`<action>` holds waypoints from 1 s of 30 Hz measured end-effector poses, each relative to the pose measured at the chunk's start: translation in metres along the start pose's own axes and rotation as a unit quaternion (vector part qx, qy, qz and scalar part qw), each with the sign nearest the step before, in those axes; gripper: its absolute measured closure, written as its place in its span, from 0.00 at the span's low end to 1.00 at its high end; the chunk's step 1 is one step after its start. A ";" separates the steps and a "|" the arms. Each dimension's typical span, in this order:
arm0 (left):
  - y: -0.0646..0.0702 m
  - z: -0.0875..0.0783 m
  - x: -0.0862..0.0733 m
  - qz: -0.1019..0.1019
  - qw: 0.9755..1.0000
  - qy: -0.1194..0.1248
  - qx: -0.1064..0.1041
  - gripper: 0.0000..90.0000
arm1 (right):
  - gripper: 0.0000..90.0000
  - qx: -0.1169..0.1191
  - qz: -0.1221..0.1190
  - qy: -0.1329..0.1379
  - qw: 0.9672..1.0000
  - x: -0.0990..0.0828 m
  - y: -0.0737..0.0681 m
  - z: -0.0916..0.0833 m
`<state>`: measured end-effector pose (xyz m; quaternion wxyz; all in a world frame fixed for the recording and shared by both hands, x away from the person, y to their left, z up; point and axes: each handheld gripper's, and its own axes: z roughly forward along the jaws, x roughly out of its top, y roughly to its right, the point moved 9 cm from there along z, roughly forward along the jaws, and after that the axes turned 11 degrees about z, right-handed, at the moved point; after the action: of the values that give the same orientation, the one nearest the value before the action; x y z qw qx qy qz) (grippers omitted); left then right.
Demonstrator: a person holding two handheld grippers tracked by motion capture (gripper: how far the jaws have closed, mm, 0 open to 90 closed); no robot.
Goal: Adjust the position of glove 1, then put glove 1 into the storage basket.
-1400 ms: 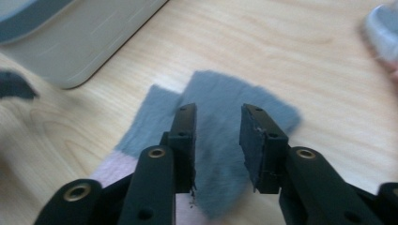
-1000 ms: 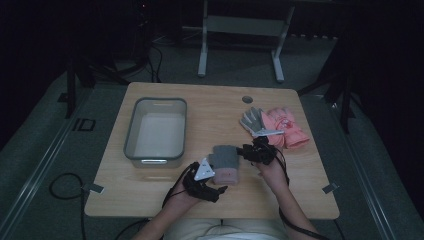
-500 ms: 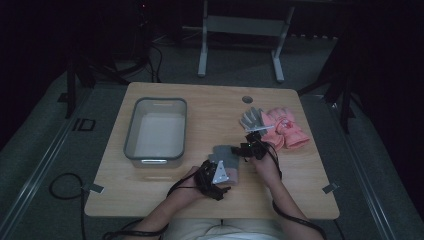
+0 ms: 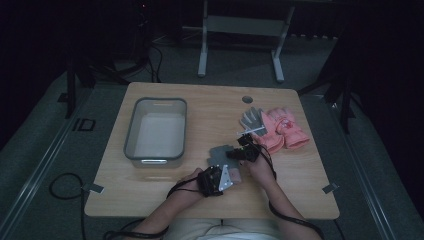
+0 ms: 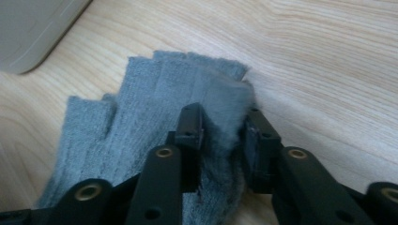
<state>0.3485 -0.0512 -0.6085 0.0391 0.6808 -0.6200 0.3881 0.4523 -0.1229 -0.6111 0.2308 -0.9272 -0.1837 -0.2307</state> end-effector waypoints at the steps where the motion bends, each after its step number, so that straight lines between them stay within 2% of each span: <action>1: -0.002 -0.001 0.000 -0.012 1.000 0.004 -0.009 0.70 | 0.82 0.002 -0.002 -0.002 1.000 0.000 -0.002 -0.001; 4: -0.007 -0.007 0.000 -0.045 0.998 0.012 -0.035 0.75 | 0.83 0.013 0.001 0.002 1.000 0.002 -0.005 -0.004; 8: -0.017 -0.016 0.002 -0.063 0.997 0.022 -0.044 0.76 | 0.83 0.031 0.000 0.017 0.999 0.010 -0.012 -0.014; 10: -0.019 -0.020 0.004 -0.064 0.997 0.023 -0.043 0.76 | 0.83 0.031 -0.003 0.022 0.999 0.013 -0.014 -0.017; 11: -0.019 -0.020 0.004 -0.064 0.997 0.023 -0.043 0.76 | 0.83 0.031 -0.003 0.022 0.999 0.013 -0.014 -0.017; 12: -0.027 -0.030 0.008 -0.055 0.997 0.022 -0.042 0.76 | 0.83 0.037 -0.010 0.037 0.999 0.022 -0.021 -0.027; 16: -0.038 -0.045 0.016 -0.043 0.998 0.027 -0.039 0.76 | 0.83 0.052 -0.009 0.057 0.997 0.035 -0.032 -0.043; 21: -0.049 -0.065 0.018 -0.031 0.998 0.037 -0.035 0.76 | 0.83 0.065 -0.018 0.076 0.995 0.048 -0.047 -0.060; 23: -0.052 -0.070 0.017 -0.029 0.998 0.038 -0.035 0.76 | 0.83 0.068 -0.020 0.078 0.994 0.051 -0.050 -0.062; 24: -0.055 -0.074 0.016 -0.031 0.998 0.038 -0.035 0.76 | 0.83 0.066 -0.028 0.081 0.994 0.055 -0.057 -0.064; 30: -0.075 -0.093 0.013 -0.017 0.999 0.021 -0.021 0.76 | 0.83 0.067 -0.039 0.091 0.993 0.075 -0.075 -0.066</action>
<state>0.3685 0.0048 -0.5046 0.0733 0.6817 -0.6157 0.3884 0.4585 -0.0773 -0.4949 0.2988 -0.8770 -0.2132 -0.3102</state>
